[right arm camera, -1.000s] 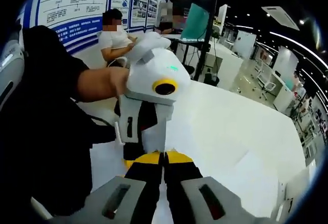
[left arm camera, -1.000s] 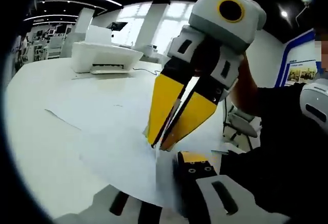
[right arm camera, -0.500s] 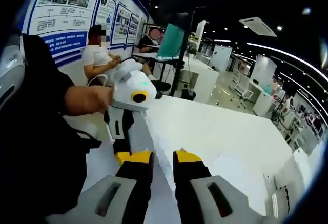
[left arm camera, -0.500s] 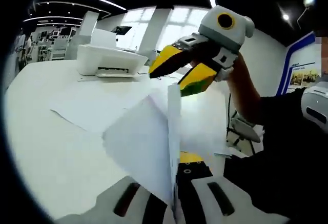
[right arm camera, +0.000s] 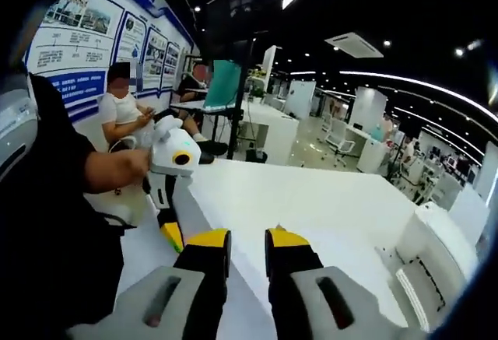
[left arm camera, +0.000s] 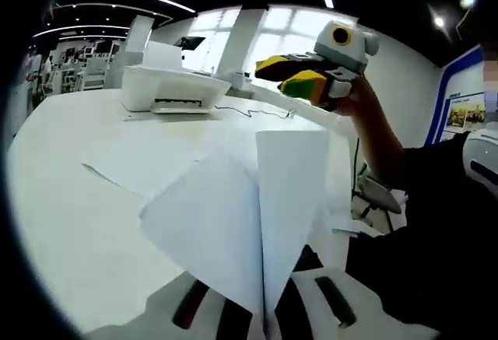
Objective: Organize the stack of printing papers by aligning and flattening the scattered papers on the table
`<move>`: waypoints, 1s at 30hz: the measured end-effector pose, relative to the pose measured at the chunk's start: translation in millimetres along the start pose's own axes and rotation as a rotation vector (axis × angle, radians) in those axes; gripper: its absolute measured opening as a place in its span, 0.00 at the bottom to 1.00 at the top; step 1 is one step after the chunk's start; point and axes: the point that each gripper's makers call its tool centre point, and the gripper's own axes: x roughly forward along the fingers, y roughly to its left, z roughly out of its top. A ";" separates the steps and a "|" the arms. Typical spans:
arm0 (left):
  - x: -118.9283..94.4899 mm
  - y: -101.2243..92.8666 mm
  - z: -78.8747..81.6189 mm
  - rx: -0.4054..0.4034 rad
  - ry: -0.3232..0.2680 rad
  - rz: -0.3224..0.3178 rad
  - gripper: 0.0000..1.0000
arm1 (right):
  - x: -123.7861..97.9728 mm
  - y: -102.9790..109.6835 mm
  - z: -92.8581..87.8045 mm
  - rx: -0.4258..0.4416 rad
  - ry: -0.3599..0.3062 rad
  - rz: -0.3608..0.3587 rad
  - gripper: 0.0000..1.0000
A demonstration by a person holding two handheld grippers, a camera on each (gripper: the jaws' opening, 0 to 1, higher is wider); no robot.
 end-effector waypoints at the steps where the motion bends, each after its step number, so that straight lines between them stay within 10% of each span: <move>1: 0.0 0.3 -0.1 -0.001 -0.001 0.001 0.07 | -1.8 -1.5 -0.5 0.005 -0.005 -0.005 0.17; 30: -11.5 5.7 0.5 -0.009 -0.025 0.020 0.07 | -49.2 -52.6 -43.0 0.162 -0.069 -0.169 0.31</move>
